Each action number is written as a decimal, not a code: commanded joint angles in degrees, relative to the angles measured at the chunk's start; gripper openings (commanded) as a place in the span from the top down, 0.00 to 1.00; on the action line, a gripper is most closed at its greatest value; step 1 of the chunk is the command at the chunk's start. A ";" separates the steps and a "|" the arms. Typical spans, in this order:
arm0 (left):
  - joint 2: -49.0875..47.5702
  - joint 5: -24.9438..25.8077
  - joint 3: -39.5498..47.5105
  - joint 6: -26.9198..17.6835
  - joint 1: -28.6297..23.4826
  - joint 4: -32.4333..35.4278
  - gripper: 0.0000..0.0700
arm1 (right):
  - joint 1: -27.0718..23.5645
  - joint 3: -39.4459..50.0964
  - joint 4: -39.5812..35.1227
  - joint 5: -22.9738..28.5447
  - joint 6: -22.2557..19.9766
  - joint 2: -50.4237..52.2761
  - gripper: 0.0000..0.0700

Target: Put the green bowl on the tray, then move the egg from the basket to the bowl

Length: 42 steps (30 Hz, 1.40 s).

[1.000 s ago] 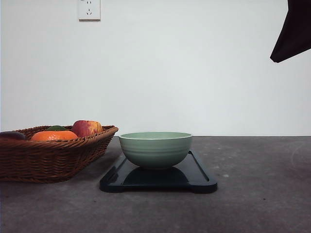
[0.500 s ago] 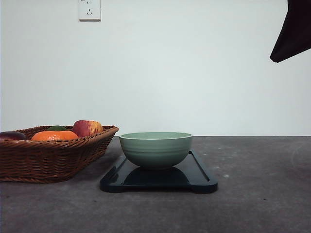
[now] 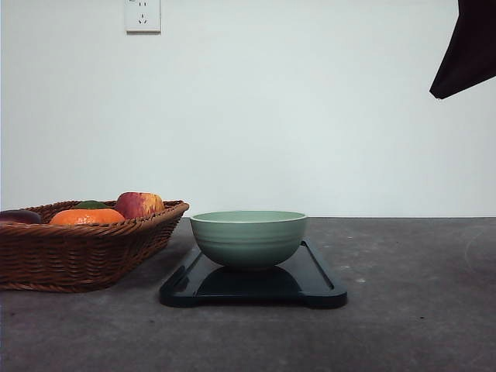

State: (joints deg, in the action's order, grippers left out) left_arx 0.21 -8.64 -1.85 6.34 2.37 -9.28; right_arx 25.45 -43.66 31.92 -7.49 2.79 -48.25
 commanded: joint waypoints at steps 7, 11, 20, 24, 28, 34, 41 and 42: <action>-0.02 0.17 1.09 -0.93 -0.07 0.72 1.00 | 0.28 -0.17 -0.59 0.02 -0.26 -0.29 0.98; -0.02 0.17 1.09 -0.93 -0.07 0.74 1.00 | 0.28 -0.17 -0.59 0.02 -0.26 -0.29 0.98; -0.02 0.17 1.09 -0.93 -0.07 0.72 1.00 | -4.48 7.48 -11.42 3.08 -8.17 6.94 0.98; -0.02 0.17 1.09 -0.93 -0.07 0.74 1.00 | -9.92 19.68 -23.39 3.14 -7.91 16.28 0.98; -0.02 0.17 1.09 -0.93 -0.07 0.74 1.00 | -14.80 30.80 -30.17 3.50 -7.92 26.67 0.98; -0.02 0.17 1.09 -0.93 -0.07 0.74 1.00 | -20.49 41.37 -30.62 3.50 -7.62 41.82 0.98; 0.00 0.17 1.07 -0.93 -0.07 0.77 1.00 | -22.45 42.97 -27.21 6.07 -7.27 48.04 0.98; 0.00 0.13 1.07 -0.93 -0.07 0.79 1.00 | -22.43 42.97 -27.21 6.03 -6.98 48.04 0.98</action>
State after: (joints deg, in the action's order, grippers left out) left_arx 0.21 -8.64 -1.87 5.93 2.37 -9.17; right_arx 2.96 -0.95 5.34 -1.61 -4.63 -0.21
